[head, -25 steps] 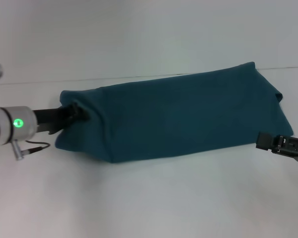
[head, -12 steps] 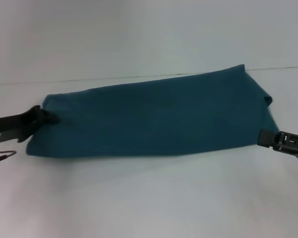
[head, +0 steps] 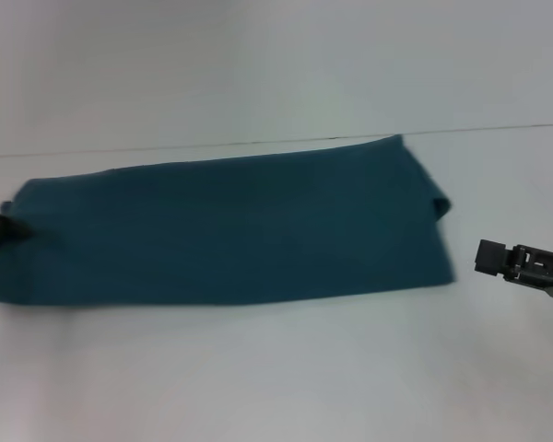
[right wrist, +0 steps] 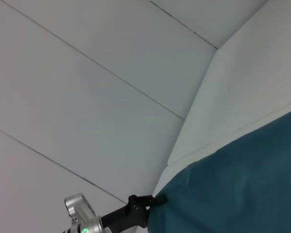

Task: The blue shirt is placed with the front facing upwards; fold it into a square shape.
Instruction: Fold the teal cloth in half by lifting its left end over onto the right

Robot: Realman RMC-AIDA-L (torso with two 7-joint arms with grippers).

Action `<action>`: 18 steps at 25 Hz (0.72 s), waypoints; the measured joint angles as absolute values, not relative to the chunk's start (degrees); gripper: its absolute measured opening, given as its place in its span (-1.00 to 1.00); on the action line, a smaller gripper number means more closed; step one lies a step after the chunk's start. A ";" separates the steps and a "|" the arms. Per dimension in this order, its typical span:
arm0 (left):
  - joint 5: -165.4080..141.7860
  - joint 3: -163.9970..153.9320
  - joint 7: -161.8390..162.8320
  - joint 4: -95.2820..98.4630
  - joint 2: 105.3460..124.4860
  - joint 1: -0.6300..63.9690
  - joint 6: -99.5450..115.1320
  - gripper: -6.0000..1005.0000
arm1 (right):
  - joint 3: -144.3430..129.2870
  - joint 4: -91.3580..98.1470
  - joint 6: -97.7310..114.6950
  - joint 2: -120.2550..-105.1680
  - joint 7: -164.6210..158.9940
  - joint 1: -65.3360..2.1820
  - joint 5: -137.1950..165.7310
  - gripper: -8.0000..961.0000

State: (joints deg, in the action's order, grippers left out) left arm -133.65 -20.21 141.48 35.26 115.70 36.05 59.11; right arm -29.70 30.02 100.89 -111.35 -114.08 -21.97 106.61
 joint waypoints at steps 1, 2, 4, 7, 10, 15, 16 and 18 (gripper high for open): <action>-134.54 -19.35 141.62 35.47 115.50 36.06 58.74 -0.85 | -29.70 29.85 100.89 -111.35 -114.08 -21.97 106.61 0.41; -135.21 -18.60 141.74 35.65 115.35 36.07 58.43 -0.85 | -29.70 29.70 100.89 -111.35 -114.08 -21.97 106.61 0.41; -136.27 -17.11 142.32 36.06 115.20 36.01 57.90 -0.85 | -29.70 29.55 100.89 -111.33 -114.08 -21.94 106.61 0.41; -137.37 -16.29 143.52 37.00 115.16 35.58 57.19 -0.85 | -29.70 29.52 100.89 -111.30 -114.08 -21.88 106.61 0.41; -137.32 -16.19 143.74 37.29 115.15 35.37 57.77 -0.85 | -29.70 29.52 100.89 -111.29 -114.05 -21.88 106.62 0.41; -134.70 -15.81 143.33 37.86 115.14 35.24 60.68 -0.85 | -29.70 29.52 100.90 -111.27 -113.78 -21.81 106.84 0.41; -134.70 -15.85 143.41 38.04 115.13 35.24 60.65 -0.85 | -29.70 29.53 100.90 -111.26 -113.72 -21.73 106.83 0.41; -134.73 -15.95 143.59 38.17 115.13 35.25 60.62 -0.85 | -29.70 29.53 100.90 -111.26 -113.68 -21.57 106.80 0.41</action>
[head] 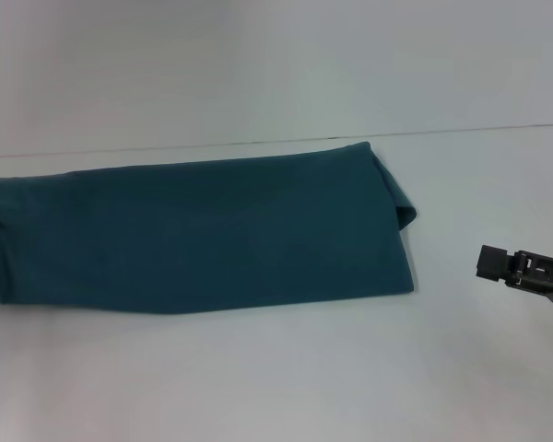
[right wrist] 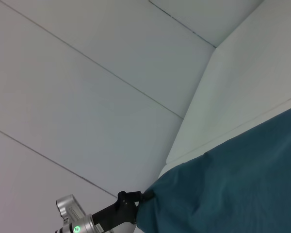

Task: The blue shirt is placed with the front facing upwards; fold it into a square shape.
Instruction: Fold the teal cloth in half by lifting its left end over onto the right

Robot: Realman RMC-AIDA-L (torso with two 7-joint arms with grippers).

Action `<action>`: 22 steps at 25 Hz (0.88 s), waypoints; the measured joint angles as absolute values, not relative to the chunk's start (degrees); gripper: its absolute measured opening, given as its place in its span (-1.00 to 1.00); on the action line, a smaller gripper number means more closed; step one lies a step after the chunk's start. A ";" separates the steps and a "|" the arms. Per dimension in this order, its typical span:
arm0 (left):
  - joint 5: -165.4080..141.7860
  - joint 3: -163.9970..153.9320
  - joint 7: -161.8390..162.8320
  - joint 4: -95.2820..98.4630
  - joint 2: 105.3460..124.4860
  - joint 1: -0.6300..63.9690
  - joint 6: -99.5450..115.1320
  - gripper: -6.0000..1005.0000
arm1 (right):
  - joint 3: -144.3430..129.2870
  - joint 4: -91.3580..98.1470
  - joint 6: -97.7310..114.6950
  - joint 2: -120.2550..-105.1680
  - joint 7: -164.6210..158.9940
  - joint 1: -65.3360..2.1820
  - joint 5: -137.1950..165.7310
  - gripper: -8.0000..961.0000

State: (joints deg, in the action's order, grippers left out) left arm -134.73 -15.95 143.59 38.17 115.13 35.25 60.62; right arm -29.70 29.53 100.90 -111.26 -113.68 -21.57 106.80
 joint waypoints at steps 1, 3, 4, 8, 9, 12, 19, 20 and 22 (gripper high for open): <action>-134.72 -15.93 143.57 38.18 115.13 35.24 60.81 -0.85 | -29.71 29.53 100.90 -111.26 -113.67 -21.51 106.79 0.41; -134.22 -15.85 143.37 38.18 115.13 35.20 61.49 -0.85 | -29.70 29.53 100.89 -111.26 -113.66 -21.45 106.82 0.41; -131.21 -15.76 142.42 38.41 115.13 34.99 64.47 -0.85 | -29.70 29.53 100.88 -111.25 -113.66 -21.47 106.87 0.41; -122.82 -16.69 140.35 39.46 115.62 35.33 72.28 -0.85 | -29.71 29.53 100.81 -111.12 -113.62 -21.68 106.98 0.41; -121.58 -17.05 140.10 39.54 115.76 35.58 73.36 -0.85 | -29.71 29.53 100.81 -111.10 -113.59 -21.75 107.00 0.41; -116.85 -19.62 139.53 39.80 116.56 37.24 76.55 -0.85 | -29.71 29.53 100.84 -111.13 -113.56 -21.84 107.00 0.41; -109.68 -28.08 138.18 39.63 119.67 41.76 76.08 -0.86 | -30.01 29.53 100.81 -111.34 -113.55 -21.88 107.00 0.41; -109.52 -28.98 137.94 39.40 120.14 42.54 75.57 -0.86 | -30.06 29.53 100.80 -111.35 -113.55 -21.88 107.00 0.41; -109.42 -30.49 137.49 39.01 121.16 43.90 74.25 -0.86 | -30.15 29.53 100.80 -111.36 -113.55 -21.84 107.00 0.41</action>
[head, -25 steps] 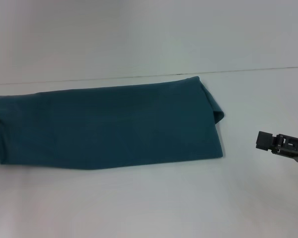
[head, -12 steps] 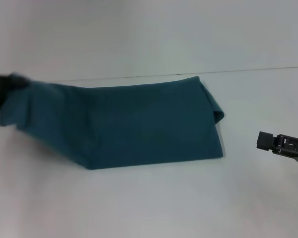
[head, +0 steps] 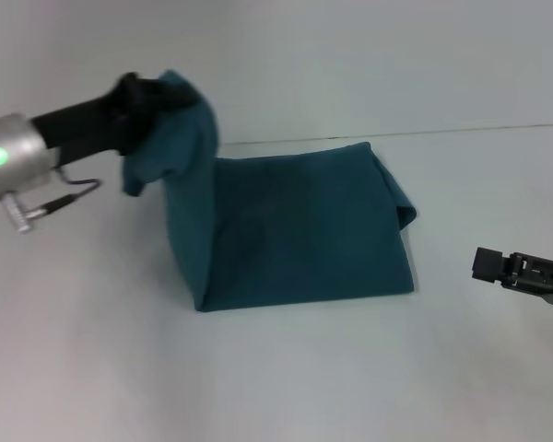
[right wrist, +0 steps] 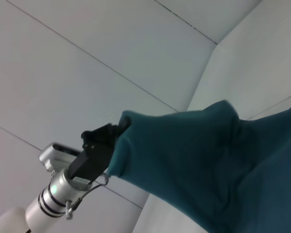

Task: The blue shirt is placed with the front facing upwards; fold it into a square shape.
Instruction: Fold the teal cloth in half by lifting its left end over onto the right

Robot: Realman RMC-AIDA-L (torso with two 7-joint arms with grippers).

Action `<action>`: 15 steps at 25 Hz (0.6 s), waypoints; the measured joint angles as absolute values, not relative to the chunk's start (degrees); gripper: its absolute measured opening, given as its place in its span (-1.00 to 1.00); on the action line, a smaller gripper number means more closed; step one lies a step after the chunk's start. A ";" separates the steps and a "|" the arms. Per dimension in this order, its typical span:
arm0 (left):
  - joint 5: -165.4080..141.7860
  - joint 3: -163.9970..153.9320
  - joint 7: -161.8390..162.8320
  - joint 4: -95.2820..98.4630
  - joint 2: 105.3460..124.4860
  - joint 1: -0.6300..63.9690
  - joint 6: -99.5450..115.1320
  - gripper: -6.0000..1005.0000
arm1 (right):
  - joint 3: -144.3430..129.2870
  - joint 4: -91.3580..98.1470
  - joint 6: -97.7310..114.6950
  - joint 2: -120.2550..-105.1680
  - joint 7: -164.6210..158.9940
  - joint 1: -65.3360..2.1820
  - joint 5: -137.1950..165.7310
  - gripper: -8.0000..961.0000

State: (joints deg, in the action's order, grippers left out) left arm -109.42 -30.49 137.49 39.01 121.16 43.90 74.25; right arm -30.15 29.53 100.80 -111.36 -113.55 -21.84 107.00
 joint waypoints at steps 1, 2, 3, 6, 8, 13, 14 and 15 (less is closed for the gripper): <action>-109.40 -30.93 137.10 38.78 121.66 44.37 73.41 -0.86 | -30.16 29.53 100.80 -111.38 -113.55 -21.79 106.99 0.41; -109.38 -31.49 136.65 38.35 122.20 44.94 72.53 -0.86 | -30.19 29.53 100.80 -111.40 -113.55 -21.75 106.99 0.41; -109.37 -32.09 136.06 37.72 122.73 45.51 71.49 -0.86 | -30.21 29.53 100.76 -111.42 -113.55 -21.70 106.99 0.41; -109.27 -34.07 133.90 34.65 123.71 47.55 67.93 -0.86 | -30.23 29.50 100.66 -111.45 -113.55 -21.60 107.03 0.41; -109.18 -35.27 132.84 32.20 123.85 48.87 65.85 -0.86 | -30.23 29.28 100.64 -111.45 -113.55 -21.56 107.05 0.41; -109.12 -36.85 128.64 24.41 124.06 53.64 59.87 -0.85 | -30.31 28.96 100.63 -111.44 -113.55 -21.63 107.12 0.41; -109.12 -36.89 127.87 23.17 124.13 54.53 58.93 -0.85 | -30.33 28.95 100.63 -111.44 -113.55 -21.63 107.15 0.41; -109.11 -36.89 127.32 22.24 124.19 55.28 58.12 -0.85 | -30.33 28.94 100.63 -111.44 -113.55 -21.62 107.25 0.41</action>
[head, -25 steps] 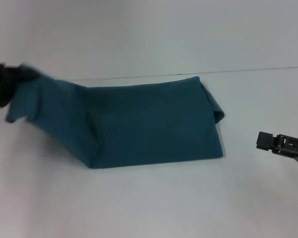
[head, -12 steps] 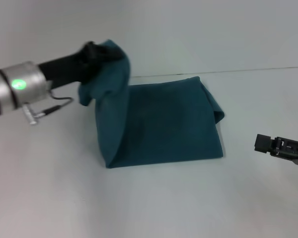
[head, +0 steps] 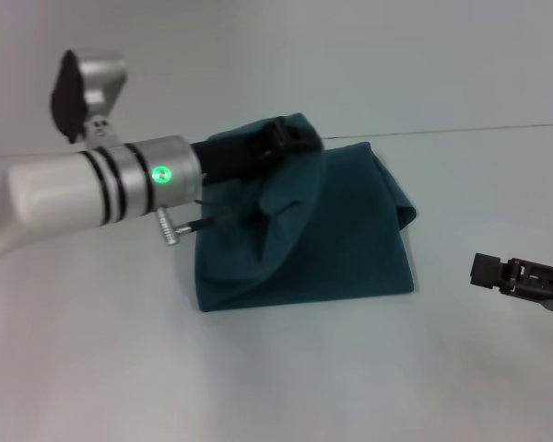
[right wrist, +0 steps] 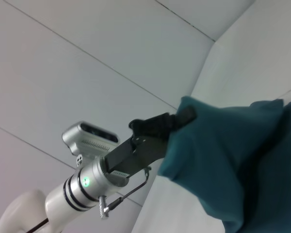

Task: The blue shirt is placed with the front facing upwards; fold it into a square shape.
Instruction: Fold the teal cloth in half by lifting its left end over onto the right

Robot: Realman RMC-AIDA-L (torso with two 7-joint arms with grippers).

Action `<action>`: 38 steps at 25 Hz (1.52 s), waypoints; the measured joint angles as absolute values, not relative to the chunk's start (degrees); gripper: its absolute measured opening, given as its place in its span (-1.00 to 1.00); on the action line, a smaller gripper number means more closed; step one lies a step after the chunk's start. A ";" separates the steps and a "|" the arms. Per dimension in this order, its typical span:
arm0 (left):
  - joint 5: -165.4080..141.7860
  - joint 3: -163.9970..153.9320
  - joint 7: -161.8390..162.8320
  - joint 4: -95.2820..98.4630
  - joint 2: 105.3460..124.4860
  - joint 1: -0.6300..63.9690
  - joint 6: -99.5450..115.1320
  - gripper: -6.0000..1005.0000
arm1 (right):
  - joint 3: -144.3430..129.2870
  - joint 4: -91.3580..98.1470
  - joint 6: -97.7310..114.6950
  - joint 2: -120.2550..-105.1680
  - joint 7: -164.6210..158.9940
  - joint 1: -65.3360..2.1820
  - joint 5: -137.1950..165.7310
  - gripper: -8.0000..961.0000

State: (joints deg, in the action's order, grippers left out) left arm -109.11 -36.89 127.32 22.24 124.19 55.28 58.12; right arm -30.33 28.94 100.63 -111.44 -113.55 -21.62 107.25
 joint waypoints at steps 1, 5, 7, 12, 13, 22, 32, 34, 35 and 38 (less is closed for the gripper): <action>-109.11 -36.89 126.76 21.48 124.27 55.98 57.29 -0.85 | -30.33 28.93 100.62 -111.44 -113.55 -21.62 107.64 0.41; -109.13 -37.33 125.85 19.56 124.32 57.89 54.85 -0.85 | -30.29 28.92 100.53 -111.44 -113.55 -21.64 108.34 0.41; -109.18 -38.85 126.25 19.10 124.14 58.53 53.95 -0.85 | -30.30 28.87 100.44 -111.47 -113.55 -21.68 108.51 0.41; -108.99 -40.47 127.30 18.82 124.44 59.31 50.53 -0.81 | -30.32 28.81 100.22 -111.60 -113.55 -21.88 108.60 0.41; -108.97 -40.48 127.21 18.61 124.46 59.57 50.36 -0.76 | -30.32 28.81 100.21 -111.63 -113.55 -21.92 108.72 0.41; -108.32 -40.52 125.49 18.61 124.36 60.67 53.04 -0.28 | -30.32 28.82 99.59 -111.77 -113.70 -22.22 109.18 0.41; -108.03 -40.60 128.85 27.72 123.64 51.95 59.99 0.49 | -30.32 28.83 99.30 -111.50 -113.61 -22.32 109.17 0.41; -108.21 -40.86 130.89 29.31 122.96 49.45 60.83 0.63 | -30.33 28.83 99.30 -111.38 -113.60 -22.26 109.16 0.41; -108.21 -41.03 131.70 29.74 122.56 48.49 61.10 0.70 | -30.32 28.83 99.30 -111.32 -113.60 -22.20 109.16 0.41; -108.51 -43.68 135.53 30.06 120.96 45.76 60.90 0.76 | -30.32 28.83 99.31 -111.21 -113.59 -22.13 109.16 0.41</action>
State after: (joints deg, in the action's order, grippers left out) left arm -108.51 -43.68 135.53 30.07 120.96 45.76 60.90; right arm -30.32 28.83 99.31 -111.21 -113.60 -22.13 109.16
